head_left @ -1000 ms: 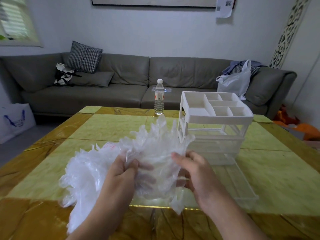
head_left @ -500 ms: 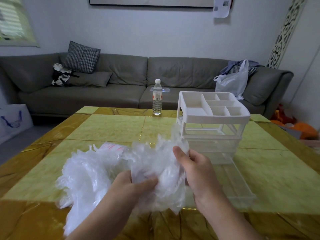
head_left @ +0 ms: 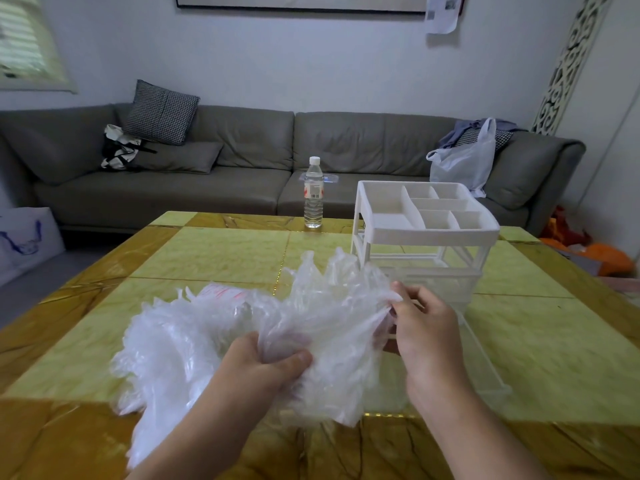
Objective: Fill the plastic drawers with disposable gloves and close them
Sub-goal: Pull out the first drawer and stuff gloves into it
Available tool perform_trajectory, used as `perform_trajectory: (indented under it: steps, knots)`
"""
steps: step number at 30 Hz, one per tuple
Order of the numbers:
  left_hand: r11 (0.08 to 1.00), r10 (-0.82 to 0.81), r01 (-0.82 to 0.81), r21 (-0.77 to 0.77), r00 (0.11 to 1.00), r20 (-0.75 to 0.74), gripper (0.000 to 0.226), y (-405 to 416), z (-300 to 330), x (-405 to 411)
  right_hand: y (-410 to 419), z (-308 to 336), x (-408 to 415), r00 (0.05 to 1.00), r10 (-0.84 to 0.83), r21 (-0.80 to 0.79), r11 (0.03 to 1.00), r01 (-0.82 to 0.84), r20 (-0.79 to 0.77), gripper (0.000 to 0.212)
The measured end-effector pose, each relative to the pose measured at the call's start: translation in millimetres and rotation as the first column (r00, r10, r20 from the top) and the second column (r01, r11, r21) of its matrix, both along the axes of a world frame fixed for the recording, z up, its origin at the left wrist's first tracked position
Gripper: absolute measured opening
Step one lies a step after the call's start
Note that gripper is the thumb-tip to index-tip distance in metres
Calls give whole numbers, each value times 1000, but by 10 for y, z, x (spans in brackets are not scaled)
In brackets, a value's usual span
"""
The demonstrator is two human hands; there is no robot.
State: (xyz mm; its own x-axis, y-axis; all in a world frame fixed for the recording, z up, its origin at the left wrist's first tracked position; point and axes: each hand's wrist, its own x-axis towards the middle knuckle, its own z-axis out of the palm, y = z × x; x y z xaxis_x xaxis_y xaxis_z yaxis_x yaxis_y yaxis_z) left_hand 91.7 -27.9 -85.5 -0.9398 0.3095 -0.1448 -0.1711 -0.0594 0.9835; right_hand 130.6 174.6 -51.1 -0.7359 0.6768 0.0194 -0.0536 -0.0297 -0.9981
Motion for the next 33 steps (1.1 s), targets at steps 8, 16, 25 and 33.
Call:
perform_trajectory:
  steps: [8, 16, 25, 33]
  knots:
    - [985, 108, -106, 138, 994, -12, 46, -30, 42, -74, -59, 26, -19, 946, 313, -320, 890, -325, -90, 48]
    - [993, 79, -71, 99, 993, -85, 37, -90, 74, -73, -167, 15, 30, 985, 165, -22, 986, -164, 45, 31]
    - [995, 59, -53, 90, 996, -64, 46, -40, 84, -33, -191, -14, 46, 955, 285, 15, 958, -287, 83, 22]
    - [999, 26, -23, 32, 995, -96, 32, -55, 99, -6, -150, -106, -18, 956, 271, 69, 958, -280, 114, 64]
